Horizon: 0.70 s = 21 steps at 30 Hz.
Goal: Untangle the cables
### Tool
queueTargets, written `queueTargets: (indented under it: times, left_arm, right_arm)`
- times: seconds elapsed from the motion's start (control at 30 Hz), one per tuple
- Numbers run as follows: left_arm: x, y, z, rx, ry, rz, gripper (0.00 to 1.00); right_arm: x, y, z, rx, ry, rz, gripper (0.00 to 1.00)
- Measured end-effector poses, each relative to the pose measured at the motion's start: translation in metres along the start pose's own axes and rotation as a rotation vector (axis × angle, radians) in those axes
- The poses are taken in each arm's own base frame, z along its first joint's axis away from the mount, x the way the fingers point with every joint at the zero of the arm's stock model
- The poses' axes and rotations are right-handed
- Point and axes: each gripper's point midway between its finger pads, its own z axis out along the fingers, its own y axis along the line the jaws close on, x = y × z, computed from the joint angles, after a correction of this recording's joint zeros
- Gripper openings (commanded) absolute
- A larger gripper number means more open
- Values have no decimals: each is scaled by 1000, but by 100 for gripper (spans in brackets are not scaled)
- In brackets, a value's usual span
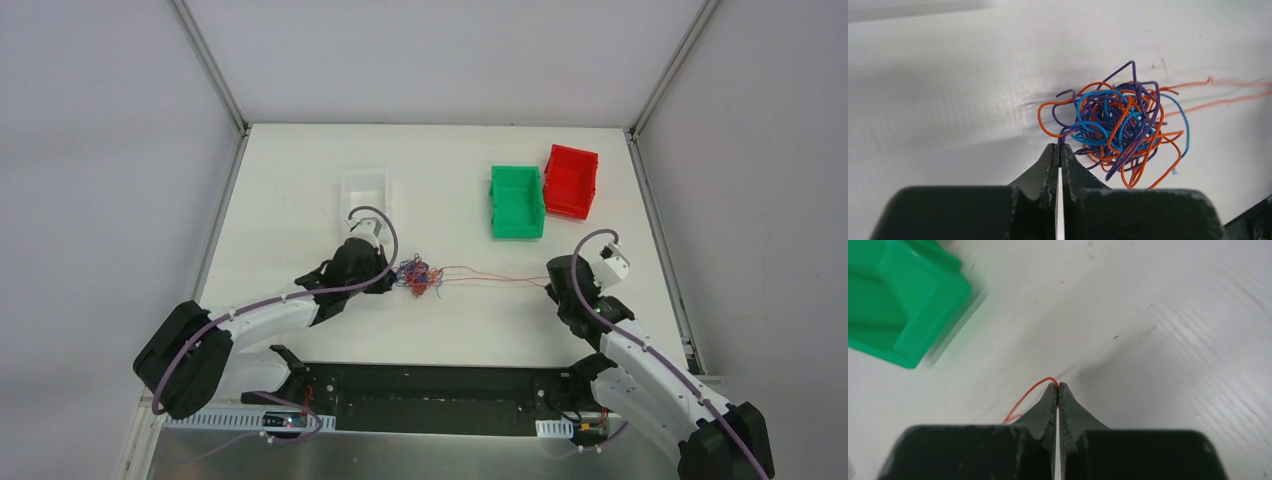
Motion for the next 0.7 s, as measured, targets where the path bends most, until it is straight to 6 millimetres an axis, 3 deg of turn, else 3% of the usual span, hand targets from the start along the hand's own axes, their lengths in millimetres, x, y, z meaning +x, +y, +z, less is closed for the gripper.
queueTargets:
  times: [0.13,0.33,0.37,0.43,0.47,0.7]
  left_arm:
    - [-3,17,-12,-80,-43,-24,0]
    - [-2,30,-18,-129,-63,-30,0]
    - [-1,29,-18,-126,-55,-23,0]
    - [4,28,-15,-114,-28,-5,0]
    - [8,26,-13,-105,-7,8,0]
    - [19,11,-6,-13,58,52,0]
  right_arm:
    - [-16,-22,-1,87,-69,61,0]
    - [-33,-27,-6,87,-136,90,0]
    - [-33,-25,-6,73,-135,81,10]
    - [-29,-13,-9,-5,-105,63,55]
    - [-27,-7,-10,-42,-89,58,67]
    - [14,55,-29,-381,156,-106,64]
